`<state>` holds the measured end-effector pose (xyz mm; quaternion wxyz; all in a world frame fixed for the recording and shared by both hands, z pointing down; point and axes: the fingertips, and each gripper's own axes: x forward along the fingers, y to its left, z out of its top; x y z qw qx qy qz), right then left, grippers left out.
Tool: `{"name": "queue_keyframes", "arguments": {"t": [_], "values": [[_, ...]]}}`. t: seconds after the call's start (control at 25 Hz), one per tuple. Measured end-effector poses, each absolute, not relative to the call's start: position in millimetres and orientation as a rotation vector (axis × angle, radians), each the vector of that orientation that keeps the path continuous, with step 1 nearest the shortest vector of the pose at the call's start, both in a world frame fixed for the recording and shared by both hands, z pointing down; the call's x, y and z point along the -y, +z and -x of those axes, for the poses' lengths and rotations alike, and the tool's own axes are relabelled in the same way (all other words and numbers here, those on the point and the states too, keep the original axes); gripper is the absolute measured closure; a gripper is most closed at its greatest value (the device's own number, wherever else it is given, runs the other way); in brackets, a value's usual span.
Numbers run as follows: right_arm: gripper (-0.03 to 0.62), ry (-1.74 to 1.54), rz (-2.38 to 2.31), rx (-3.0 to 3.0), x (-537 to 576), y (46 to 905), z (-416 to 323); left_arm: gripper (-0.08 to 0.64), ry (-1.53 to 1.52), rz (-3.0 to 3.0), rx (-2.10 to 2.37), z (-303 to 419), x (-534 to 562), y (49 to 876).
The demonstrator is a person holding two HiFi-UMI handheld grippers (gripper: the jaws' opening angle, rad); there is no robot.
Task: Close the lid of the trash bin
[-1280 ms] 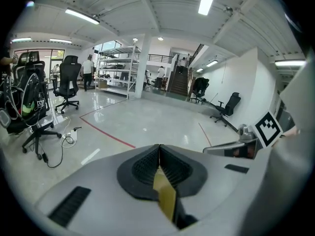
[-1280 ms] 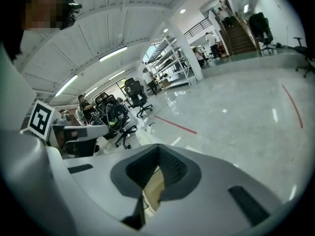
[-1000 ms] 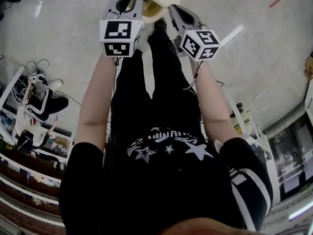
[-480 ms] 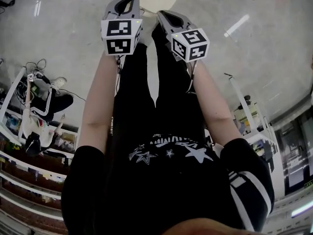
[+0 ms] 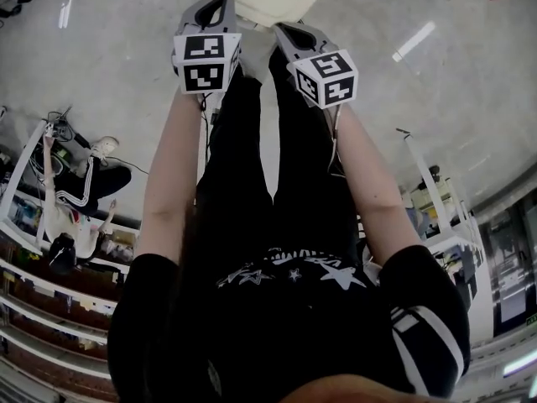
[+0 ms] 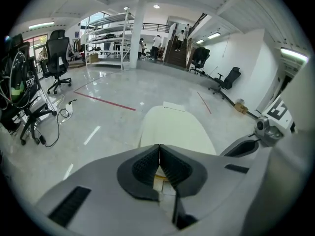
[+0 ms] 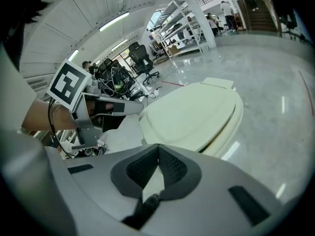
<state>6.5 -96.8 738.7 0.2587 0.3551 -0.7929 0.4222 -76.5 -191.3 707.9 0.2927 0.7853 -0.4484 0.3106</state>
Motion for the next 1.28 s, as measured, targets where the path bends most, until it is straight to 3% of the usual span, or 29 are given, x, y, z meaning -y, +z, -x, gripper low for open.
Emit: {"name": "queue_keyframes", "arguments": {"t": [0.84,1.28], "values": [[0.586,1.012,-0.995,2.138,118.5,772.0,22.5,0.549,0.975,-2.051,1.12,82.9,175.8,764.2],[0.586,1.084,-0.968,2.155,111.4,766.1,20.9,0.548,0.942,-2.046,1.109,80.4,166.4,751.1]]}}
